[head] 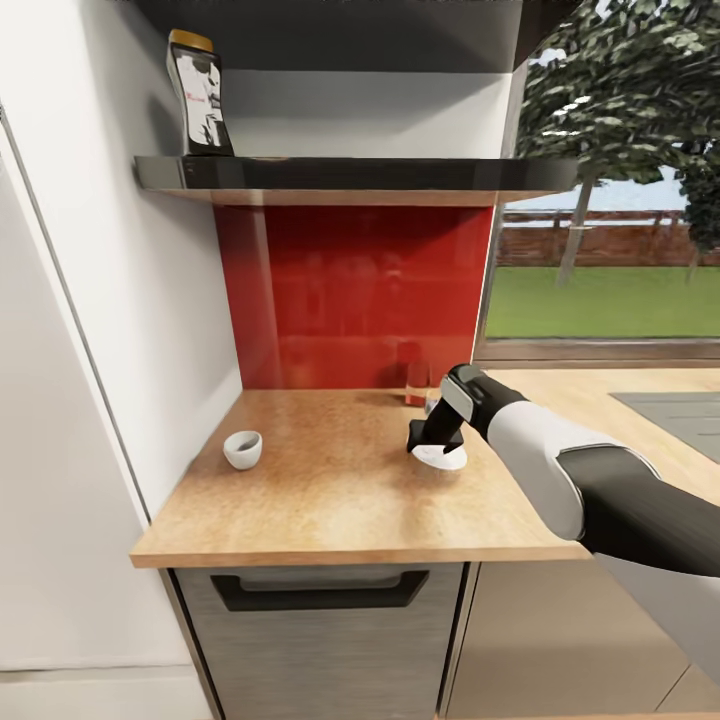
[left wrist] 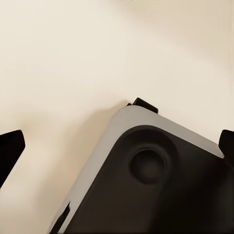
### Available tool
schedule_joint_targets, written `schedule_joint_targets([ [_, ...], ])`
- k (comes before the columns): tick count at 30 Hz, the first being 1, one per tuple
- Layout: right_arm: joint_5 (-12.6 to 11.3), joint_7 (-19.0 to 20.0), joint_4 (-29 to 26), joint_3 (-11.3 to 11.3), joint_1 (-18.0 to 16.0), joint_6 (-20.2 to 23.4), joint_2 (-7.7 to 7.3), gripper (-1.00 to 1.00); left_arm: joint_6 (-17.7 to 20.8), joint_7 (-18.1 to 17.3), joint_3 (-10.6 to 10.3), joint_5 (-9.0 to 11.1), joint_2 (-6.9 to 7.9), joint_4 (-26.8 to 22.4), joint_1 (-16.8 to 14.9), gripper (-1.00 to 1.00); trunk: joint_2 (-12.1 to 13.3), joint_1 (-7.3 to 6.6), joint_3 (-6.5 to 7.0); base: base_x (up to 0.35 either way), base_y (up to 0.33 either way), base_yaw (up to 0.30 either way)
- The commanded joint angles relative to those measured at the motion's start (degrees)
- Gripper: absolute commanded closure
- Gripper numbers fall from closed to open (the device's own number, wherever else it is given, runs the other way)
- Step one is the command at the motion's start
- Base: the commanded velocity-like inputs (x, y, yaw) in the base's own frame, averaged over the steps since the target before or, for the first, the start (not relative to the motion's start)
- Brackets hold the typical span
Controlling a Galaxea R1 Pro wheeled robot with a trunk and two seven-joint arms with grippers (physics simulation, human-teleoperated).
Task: Set up a coffee station on the kitchen countertop: keep the coffee maker on the countertop, move the bottle of coffee from the kitchen shelf to the counter next to the coffee maker, place a paper coffee filter on top of the coffee maker, put the saucer next to the coffee maker with the coffee cup on the saucer, and place the electric kettle next to the coffee maker.
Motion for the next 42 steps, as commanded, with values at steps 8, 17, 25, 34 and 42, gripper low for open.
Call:
schedule_joint_targets([
  [8, 0.4, 0.1, -1.1, 0.7, 0.0, 0.2, 0.11, 1.0, 0.7, -0.1, 0.4, -0.2, 0.34, 0.0, 0.0, -1.0, 3.2, -1.77, 1.38, 0.0, 0.0, 0.0],
  [17, 0.5, -0.9, -1.3, 0.9, 0.0, 0.2, -0.2, 1.0, 1.0, -0.1, 0.4, -0.2, 0.59, 0.0, 0.0, -1.0, 6.0, -3.3, 2.63, 0.0, 0.0, 0.0],
  [25, 0.4, -4.5, -1.3, 0.9, 0.0, 0.2, -1.24, 1.0, 0.0, -0.1, 0.5, -0.2, 0.28, 0.0, 0.0, -1.0, 6.0, -3.3, 2.63, -0.132, -0.092, 0.0],
  [34, 0.1, -4.1, -1.3, 0.8, 0.0, 0.2, -5.53, 1.0, 0.3, -0.1, 0.6, 0.1, 0.65, 0.0, 0.0, -1.0, 6.0, -3.3, 2.63, -0.217, -0.223, 0.0],
  [42, 0.2, -3.8, -1.3, 0.8, 0.0, 0.2, -7.02, 1.0, 0.4, 0.1, 0.7, 0.1, 0.5, 0.0, 0.0, -1.0, 6.0, -3.3, 2.63, -0.06, -0.309, 0.0],
])
